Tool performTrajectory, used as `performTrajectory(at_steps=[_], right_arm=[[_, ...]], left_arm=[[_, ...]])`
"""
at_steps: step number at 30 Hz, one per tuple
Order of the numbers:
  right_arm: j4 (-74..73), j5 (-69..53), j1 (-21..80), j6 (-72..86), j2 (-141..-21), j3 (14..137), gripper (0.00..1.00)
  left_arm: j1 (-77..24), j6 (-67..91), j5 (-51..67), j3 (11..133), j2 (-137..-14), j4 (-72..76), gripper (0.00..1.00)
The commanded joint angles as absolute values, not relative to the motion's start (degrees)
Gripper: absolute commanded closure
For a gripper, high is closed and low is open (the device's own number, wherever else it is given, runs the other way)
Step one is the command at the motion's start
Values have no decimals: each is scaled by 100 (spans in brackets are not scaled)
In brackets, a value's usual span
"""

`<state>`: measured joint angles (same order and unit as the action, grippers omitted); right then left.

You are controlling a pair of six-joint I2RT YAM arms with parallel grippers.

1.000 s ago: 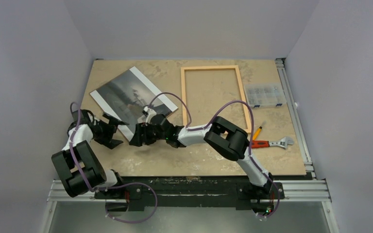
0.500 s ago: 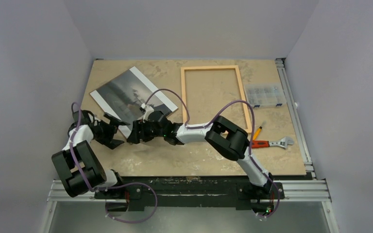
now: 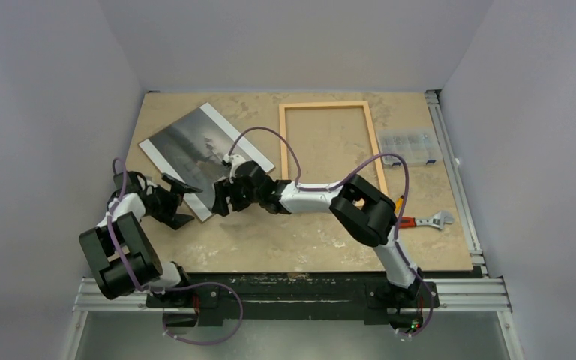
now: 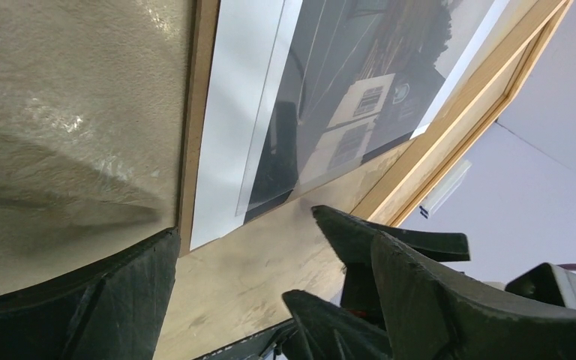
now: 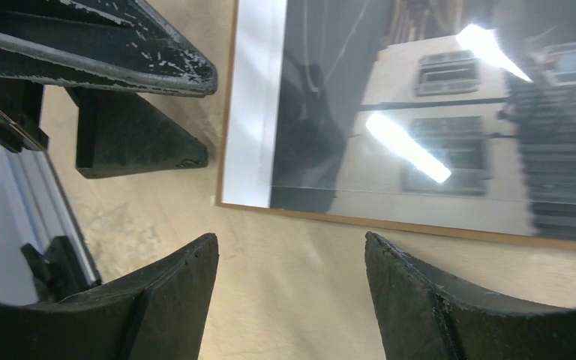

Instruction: Take the photo out of the frame

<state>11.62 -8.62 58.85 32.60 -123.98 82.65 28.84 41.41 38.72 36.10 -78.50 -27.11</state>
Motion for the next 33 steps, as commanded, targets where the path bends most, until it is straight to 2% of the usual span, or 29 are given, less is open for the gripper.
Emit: performTrajectory(at_steps=[1, 10, 18, 24, 27, 33], right_arm=[[767, -793, 5750, 2326, -12017, 8298, 30], [892, -1251, 5324, 2480, -12201, 8701, 37], [776, -1119, 4938, 2521, -12174, 8765, 42], [-387, -867, 4481, 1907, -12497, 9615, 36], [-460, -975, 4241, 1689, -12608, 9703, 30], [-740, -1277, 3826, 1383, -12874, 10025, 26]], left_arm=[[2916, 4209, 3934, 3560, -7902, -2455, 5], [2918, 4242, 4097, 3518, -7822, -2373, 5], [2913, 4283, 4104, 3639, -7521, -2516, 4], [2825, 4416, 4536, 3537, -7749, -2078, 4], [2687, 4417, 4579, 3583, -7819, -1974, 5], [2288, 4529, 4482, 3866, -7887, -1848, 6]])
